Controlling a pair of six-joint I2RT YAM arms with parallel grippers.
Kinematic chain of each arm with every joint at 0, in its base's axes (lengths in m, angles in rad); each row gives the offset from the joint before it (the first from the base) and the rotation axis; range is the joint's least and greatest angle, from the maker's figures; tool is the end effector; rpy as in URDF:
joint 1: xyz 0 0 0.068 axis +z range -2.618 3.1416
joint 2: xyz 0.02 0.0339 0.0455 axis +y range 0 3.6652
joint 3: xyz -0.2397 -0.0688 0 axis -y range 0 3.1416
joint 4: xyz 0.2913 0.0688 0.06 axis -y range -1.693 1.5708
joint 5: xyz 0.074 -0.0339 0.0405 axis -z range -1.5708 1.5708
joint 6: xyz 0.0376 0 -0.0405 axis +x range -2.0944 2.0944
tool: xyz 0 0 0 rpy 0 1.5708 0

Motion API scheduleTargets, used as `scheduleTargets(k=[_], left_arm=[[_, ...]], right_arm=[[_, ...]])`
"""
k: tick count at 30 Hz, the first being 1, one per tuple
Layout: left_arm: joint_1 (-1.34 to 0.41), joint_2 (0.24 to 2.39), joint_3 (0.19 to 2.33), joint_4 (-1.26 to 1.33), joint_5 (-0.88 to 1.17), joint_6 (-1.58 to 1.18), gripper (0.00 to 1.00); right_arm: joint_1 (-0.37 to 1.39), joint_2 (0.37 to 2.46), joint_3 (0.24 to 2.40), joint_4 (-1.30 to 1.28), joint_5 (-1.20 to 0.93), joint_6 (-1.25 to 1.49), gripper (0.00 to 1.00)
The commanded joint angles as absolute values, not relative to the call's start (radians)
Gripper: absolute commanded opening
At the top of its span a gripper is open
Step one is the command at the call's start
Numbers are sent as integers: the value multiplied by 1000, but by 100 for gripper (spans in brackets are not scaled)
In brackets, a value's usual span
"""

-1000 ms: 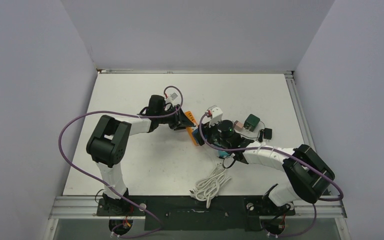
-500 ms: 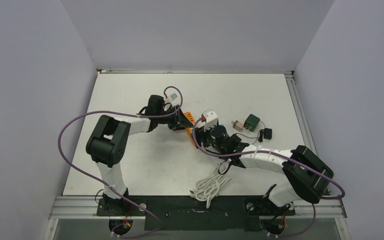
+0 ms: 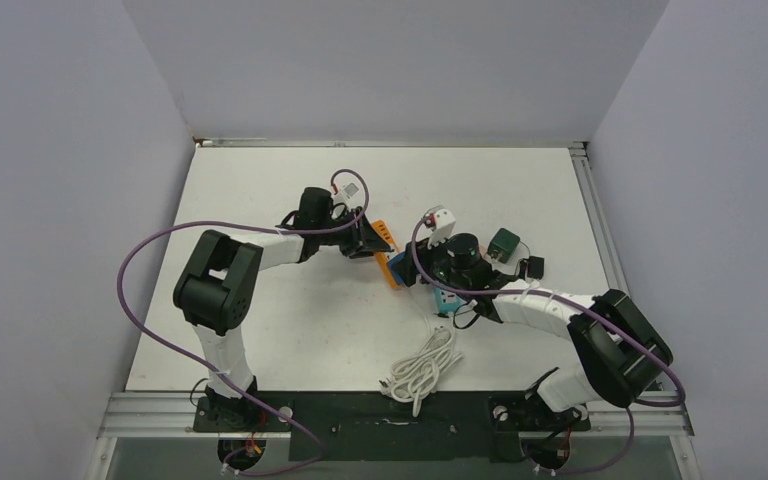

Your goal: Pull the plug off the socket

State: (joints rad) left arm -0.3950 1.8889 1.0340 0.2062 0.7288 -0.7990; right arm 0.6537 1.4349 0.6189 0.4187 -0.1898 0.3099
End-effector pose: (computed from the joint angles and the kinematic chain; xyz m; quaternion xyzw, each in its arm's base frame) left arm 0.3713 -0.1819 0.0991 -0.0126 0.8516 -0.4976 0.1643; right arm 0.2601 0.2082 0.1370 -0.1935 0.8078 0.3253 0.4519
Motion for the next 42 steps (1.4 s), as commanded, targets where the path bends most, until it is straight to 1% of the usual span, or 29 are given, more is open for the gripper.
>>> scheduleTargets(k=[1,7,14,21,28,33,39,42], left_arm=[[-405,1857,1060,208,751,-765,0],[-408,1856,1061,218,758,-767,0],[-407,1865,1061,195,743,-770,0],[-400,1878,1066,153,717,-770,0],[-388,1885,1066,142,708,-779,0],[-387,1892,1066,140,708,-782,0],[-387,1889,1066,140,703,-778,0],[-387,1888,1067,138,708,-775,0]], right_arm=[[601,1394,619,560,-291,348,5],[593,1405,622,569,-316,353,5],[619,1396,619,550,-251,320,5],[715,1393,641,498,-108,240,5],[832,1406,669,455,90,156,5],[884,1418,686,438,173,118,5],[888,1409,682,443,168,137,5],[855,1396,670,456,108,166,5]])
